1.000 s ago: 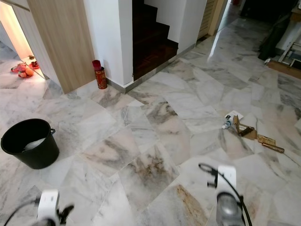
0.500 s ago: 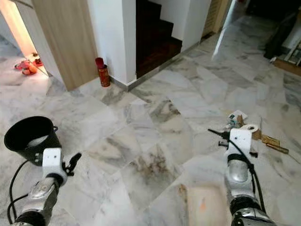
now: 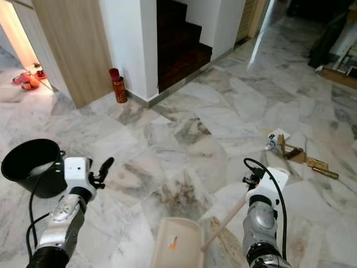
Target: Sweep floor
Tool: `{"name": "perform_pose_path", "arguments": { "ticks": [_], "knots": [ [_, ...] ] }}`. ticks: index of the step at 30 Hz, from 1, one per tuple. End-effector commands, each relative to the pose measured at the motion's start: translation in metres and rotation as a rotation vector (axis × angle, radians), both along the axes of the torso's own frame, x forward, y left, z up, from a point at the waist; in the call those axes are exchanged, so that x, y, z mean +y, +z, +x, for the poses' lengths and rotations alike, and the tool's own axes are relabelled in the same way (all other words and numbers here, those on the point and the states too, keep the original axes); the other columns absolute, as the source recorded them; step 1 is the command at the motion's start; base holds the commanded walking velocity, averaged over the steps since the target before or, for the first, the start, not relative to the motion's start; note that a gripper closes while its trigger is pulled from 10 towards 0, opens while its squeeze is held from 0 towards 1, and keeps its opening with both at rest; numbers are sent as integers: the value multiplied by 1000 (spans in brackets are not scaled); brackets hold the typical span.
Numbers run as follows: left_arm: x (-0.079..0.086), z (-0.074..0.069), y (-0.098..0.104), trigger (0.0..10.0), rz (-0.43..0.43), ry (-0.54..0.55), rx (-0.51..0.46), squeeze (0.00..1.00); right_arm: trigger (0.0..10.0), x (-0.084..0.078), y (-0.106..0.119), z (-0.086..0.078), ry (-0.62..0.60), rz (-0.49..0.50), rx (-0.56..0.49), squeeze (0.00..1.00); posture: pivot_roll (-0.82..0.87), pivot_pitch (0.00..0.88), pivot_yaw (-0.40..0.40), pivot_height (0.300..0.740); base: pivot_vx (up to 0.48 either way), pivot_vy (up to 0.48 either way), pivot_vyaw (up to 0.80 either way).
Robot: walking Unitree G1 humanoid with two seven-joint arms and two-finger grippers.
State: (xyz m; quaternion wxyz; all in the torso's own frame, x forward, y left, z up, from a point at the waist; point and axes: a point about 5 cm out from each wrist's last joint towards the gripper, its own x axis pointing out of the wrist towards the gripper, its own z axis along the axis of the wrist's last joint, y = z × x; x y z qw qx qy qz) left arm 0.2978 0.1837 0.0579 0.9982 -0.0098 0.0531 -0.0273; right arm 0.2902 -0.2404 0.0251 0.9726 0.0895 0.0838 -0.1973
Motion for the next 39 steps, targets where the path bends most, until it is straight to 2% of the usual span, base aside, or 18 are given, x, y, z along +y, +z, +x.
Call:
{"name": "perform_pose_path", "arguments": {
  "ticks": [1,10,14,19,34,39],
  "knots": [
    [-1,-3,-2,10000,-6,-7,17,0,10000,-8,15,8,-34,12,-79,0,18,0,-60,740,0,0,0],
    [10,-9,-1,10000,-4,40,20,0,10000,-2,13,9,12,-20,-55,0,34,0,-65,740,0,0,0],
    [14,-11,-8,10000,-5,72,37,0,10000,2,11,8,32,-34,-46,0,34,0,-65,740,0,0,728],
    [10,-9,-9,10000,-9,61,39,0,10000,3,10,7,41,-32,-44,0,34,0,-64,740,0,0,788],
    [10,-7,-14,10000,-5,64,44,0,10000,6,9,9,62,-19,-39,0,38,0,-72,740,0,0,788],
    [16,-9,-17,10000,-22,94,51,0,10000,6,7,8,69,-19,-30,0,38,0,-74,740,0,0,788]
  ]
}}
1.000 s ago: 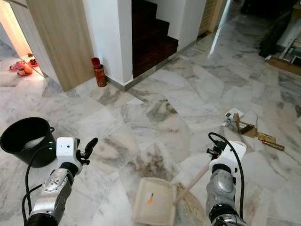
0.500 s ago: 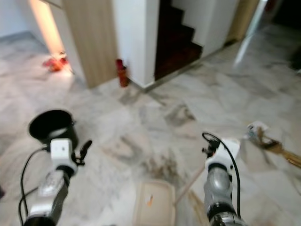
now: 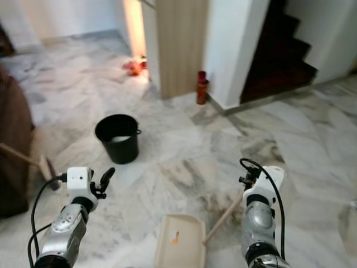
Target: Sweep floor
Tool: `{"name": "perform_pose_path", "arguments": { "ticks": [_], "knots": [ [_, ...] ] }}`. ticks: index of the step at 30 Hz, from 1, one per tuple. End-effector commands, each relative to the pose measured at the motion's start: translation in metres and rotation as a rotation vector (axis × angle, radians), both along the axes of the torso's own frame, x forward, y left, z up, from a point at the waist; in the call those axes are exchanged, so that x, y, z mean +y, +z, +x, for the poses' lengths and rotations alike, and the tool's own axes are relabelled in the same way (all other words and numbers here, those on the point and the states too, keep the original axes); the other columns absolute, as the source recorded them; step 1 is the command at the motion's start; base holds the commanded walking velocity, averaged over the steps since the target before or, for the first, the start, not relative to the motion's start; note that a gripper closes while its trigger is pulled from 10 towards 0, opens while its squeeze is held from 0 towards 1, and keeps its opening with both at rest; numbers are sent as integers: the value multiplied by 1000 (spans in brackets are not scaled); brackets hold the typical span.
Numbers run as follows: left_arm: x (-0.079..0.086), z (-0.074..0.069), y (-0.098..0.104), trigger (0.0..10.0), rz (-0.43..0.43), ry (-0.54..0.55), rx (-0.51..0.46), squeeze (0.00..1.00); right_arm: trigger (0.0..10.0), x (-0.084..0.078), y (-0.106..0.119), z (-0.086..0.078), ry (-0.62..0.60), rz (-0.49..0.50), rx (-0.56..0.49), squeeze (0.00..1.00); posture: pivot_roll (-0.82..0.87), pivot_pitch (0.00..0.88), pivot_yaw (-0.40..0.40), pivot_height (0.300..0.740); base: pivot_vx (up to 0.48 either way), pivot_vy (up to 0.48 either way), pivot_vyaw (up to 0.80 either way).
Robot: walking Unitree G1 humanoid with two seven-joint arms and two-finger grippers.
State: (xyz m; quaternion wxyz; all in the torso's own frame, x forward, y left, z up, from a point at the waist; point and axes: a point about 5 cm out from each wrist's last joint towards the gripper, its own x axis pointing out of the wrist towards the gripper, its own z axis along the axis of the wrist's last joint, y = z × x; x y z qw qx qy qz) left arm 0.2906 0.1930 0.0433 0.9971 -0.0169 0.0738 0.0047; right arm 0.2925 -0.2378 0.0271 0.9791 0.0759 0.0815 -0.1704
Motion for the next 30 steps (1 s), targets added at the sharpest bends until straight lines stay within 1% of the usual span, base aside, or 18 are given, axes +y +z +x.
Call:
{"name": "perform_pose_path", "arguments": {
  "ticks": [1,9,11,15,20,30],
  "knots": [
    [6,-1,-3,10000,-12,30,8,0,10000,4,5,5,13,5,-24,0,38,0,-74,740,0,0,788],
    [6,-1,-4,10000,-36,50,2,0,10000,4,3,5,17,11,-8,0,39,1,-78,740,0,0,766],
    [6,0,-4,10000,-35,48,-1,0,10000,5,2,5,18,20,-4,0,39,1,-78,740,0,0,425],
    [7,0,-5,10000,-36,55,-1,0,10000,7,-1,4,27,31,18,0,44,9,-81,740,0,0,0],
    [9,-1,-7,10000,-35,65,10,0,10000,8,0,5,43,15,21,0,42,13,-80,740,0,0,0],
    [10,-1,-9,10000,-31,73,12,0,10000,11,-1,5,59,21,23,0,43,23,-81,740,0,0,688]
  ]
}}
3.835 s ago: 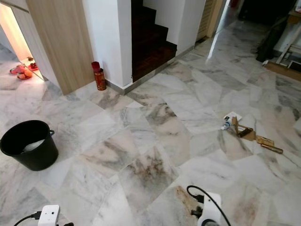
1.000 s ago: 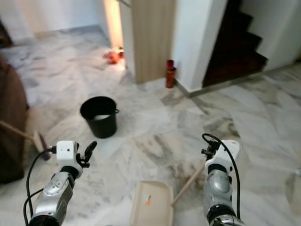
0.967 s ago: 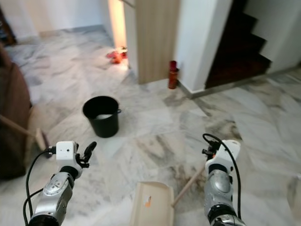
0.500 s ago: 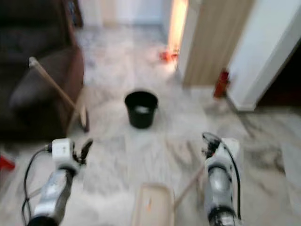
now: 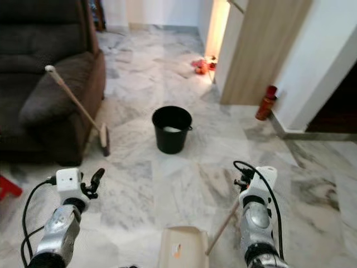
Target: Sweep floor
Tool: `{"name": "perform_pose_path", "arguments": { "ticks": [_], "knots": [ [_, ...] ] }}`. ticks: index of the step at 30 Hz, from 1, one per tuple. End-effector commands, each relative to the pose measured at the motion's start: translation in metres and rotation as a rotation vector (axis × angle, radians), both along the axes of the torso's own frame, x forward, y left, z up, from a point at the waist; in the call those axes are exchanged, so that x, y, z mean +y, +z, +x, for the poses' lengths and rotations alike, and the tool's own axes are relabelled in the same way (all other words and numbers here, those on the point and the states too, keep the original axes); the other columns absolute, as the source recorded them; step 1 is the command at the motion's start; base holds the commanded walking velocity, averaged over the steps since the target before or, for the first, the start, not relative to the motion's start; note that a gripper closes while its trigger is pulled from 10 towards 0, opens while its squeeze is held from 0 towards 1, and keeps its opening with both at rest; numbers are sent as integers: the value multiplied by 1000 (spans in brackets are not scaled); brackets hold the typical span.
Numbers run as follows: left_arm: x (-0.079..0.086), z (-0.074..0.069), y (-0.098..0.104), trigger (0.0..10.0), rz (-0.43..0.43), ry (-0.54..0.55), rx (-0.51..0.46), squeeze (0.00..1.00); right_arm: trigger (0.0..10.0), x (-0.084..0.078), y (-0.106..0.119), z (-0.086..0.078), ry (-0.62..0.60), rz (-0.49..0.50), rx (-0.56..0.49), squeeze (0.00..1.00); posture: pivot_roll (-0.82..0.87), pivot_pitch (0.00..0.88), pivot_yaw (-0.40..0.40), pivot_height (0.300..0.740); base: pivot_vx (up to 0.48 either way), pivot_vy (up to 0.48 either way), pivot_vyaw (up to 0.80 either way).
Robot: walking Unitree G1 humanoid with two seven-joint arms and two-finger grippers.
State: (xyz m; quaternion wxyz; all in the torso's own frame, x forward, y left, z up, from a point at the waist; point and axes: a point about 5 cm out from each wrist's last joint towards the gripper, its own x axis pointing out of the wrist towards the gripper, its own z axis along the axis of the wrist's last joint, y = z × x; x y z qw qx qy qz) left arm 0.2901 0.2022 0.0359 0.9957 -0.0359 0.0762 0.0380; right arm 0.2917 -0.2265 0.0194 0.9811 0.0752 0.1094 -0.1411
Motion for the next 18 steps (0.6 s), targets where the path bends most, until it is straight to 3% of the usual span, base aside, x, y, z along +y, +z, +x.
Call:
{"name": "perform_pose_path", "arguments": {
  "ticks": [1,18],
  "knots": [
    [1,0,-1,10000,2,6,3,0,10000,0,6,6,-8,17,-26,0,43,23,-81,740,0,0,0],
    [1,1,-1,10000,-10,25,0,0,10000,1,4,5,-9,34,-10,0,42,34,-83,740,0,0,0]
  ]
}}
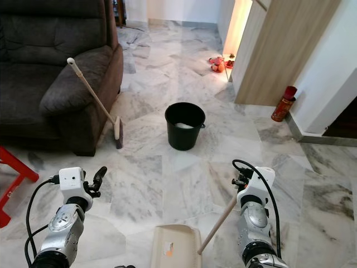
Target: Sweep floor
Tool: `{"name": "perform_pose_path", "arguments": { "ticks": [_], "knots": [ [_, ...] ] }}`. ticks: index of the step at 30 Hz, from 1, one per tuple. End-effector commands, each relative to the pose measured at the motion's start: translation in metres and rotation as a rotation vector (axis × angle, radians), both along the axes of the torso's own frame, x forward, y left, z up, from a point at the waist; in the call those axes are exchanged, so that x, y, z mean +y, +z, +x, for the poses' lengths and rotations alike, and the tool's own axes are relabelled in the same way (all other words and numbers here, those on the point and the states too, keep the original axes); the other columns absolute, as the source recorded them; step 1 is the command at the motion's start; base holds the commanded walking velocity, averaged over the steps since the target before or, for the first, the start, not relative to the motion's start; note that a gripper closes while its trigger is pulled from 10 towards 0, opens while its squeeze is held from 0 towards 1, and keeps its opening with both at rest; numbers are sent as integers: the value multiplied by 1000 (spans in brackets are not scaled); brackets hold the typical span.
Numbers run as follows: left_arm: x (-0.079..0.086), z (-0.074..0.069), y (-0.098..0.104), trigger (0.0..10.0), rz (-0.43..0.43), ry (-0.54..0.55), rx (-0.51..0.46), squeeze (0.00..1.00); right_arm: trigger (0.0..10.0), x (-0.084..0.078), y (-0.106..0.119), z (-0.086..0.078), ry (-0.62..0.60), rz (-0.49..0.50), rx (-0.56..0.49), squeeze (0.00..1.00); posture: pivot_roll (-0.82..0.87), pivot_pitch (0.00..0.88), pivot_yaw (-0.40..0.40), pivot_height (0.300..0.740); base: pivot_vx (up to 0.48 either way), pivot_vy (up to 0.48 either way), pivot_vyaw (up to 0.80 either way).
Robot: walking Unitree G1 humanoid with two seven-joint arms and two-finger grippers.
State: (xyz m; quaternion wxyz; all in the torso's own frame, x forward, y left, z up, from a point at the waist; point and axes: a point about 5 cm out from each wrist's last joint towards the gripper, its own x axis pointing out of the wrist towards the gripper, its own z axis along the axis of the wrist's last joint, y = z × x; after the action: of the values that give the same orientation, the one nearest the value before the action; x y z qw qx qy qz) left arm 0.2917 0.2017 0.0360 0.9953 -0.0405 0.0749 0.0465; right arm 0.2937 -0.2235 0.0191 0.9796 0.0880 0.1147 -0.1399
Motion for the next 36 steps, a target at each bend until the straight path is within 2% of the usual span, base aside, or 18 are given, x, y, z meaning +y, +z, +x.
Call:
{"name": "perform_pose_path", "arguments": {
  "ticks": [1,10,16,36],
  "knots": [
    [2,0,-1,10000,-3,10,0,0,10000,-1,4,4,-6,7,-16,0,42,34,-83,740,0,0,0],
    [3,-1,-1,10000,6,26,-4,0,10000,1,3,3,19,-12,-7,0,42,34,-83,740,222,0,0],
    [4,-1,0,10000,4,34,-7,0,10000,4,2,3,42,-23,-4,0,45,36,-82,740,445,0,783],
    [2,1,2,10000,-1,28,-19,0,10000,5,2,5,38,-2,3,0,49,18,-81,740,479,0,0]
  ]
}}
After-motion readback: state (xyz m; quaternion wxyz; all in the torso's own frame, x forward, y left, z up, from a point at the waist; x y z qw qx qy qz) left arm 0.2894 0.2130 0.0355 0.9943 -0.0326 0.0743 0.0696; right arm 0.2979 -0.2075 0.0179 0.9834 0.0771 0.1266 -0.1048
